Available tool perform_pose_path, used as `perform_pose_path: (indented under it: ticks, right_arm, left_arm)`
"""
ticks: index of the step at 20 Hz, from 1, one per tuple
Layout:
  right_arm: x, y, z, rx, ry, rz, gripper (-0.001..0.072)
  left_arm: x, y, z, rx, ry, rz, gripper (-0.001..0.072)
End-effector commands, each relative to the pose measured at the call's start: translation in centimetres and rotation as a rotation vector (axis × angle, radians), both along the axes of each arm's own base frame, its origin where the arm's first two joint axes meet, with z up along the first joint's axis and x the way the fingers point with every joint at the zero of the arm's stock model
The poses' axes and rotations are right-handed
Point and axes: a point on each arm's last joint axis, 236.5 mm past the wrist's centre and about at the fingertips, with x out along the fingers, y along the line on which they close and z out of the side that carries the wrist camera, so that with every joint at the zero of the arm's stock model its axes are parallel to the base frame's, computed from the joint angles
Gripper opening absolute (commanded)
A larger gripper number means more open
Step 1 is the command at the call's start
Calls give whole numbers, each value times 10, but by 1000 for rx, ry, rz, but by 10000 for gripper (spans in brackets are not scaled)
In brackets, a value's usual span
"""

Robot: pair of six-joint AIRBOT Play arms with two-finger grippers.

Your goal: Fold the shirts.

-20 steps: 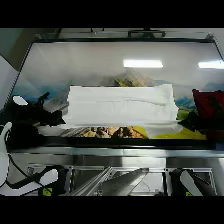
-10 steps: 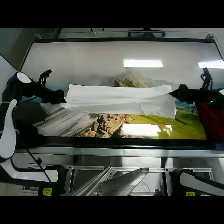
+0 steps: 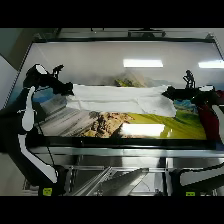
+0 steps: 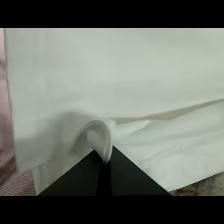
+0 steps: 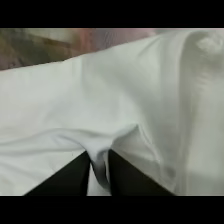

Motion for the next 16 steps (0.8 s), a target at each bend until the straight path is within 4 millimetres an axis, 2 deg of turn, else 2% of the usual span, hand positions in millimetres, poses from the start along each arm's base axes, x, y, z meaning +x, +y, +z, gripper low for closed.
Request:
perform_pose_path:
  ticks: [1,2,3,4,5,6,8,11,14,16]
  right_arm:
    - [3,-14,16,-50,-45,50,462]
    - [0,-28,26,-103,-56,76,534]
    - [-2,-47,31,-161,-58,70,643]
    - [-5,-65,30,-197,-38,44,712]
    - [-11,-76,23,-202,2,20,712]
    - [-18,-79,13,-190,46,15,713]
    - [-30,-67,-8,-136,119,55,712]
    - [-43,-47,-32,-51,195,110,712]
    - [-41,-28,-38,55,188,136,709]
    - [-32,-12,-32,123,138,149,699]
  left_arm:
    - [-3,2,5,-11,68,-48,238]
    - [-3,7,14,-12,69,-43,335]
    - [1,13,26,-11,51,-43,335]
    - [7,18,39,-12,24,-36,335]
    - [15,24,52,-9,-11,-13,335]
    - [24,28,65,-2,-50,15,335]
    - [33,32,83,9,-120,44,334]
    - [34,33,101,18,-180,65,334]
    - [37,27,124,22,-231,52,333]
    - [39,15,134,22,-260,32,331]
